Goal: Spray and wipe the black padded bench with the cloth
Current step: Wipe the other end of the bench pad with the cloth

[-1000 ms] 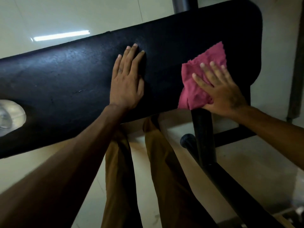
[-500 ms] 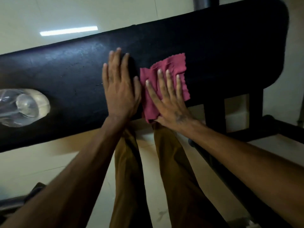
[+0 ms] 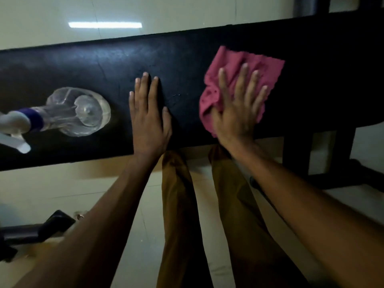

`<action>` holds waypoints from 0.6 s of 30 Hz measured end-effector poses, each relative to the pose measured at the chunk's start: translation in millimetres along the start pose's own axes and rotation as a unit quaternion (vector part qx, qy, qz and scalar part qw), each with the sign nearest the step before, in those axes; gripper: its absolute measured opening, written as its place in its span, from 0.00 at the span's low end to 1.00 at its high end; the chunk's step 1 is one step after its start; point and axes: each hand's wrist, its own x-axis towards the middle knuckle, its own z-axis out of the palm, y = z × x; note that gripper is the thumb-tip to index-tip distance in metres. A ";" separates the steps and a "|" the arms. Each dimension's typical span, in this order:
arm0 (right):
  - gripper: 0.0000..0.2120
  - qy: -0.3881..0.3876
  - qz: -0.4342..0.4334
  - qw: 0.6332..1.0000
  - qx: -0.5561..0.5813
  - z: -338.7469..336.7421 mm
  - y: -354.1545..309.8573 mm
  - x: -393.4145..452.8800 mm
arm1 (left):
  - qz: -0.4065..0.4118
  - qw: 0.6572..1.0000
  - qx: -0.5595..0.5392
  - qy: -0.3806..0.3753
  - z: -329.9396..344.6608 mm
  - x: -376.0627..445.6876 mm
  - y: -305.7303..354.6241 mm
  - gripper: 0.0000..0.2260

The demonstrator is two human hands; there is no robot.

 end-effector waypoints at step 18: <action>0.38 -0.013 -0.075 0.997 0.012 -18.8 -51.9 47.9 | 0.036 0.993 -0.108 -0.027 -12.5 4.6 -11.9 0.27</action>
